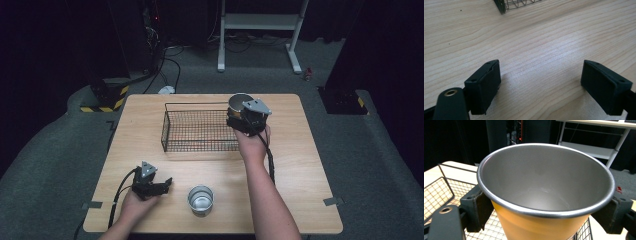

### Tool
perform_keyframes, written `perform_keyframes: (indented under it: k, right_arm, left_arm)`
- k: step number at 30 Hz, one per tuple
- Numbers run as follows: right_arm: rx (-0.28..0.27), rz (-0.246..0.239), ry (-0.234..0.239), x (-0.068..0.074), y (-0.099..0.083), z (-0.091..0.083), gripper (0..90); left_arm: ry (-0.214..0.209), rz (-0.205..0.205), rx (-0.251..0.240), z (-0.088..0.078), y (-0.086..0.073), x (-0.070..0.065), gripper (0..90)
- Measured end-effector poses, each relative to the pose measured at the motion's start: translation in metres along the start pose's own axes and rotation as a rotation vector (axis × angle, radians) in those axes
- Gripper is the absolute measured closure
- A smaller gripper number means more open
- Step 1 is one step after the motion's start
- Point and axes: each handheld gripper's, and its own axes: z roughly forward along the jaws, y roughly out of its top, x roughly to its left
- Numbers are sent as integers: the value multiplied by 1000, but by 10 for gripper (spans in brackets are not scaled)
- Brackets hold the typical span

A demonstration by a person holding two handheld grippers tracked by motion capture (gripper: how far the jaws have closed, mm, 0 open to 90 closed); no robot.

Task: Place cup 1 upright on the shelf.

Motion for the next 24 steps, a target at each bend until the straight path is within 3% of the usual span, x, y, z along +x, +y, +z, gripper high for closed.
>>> perform_keyframes:
  k: [14, 24]
  right_arm:
    - [119, 34, -17, 0, -20, 36, 144]
    - [187, 54, -6, 1, -36, 50, 144]
  left_arm:
    - [-7, 4, 0, 0, 0, 0, 166]
    - [-8, 4, 2, 0, 0, 0, 166]
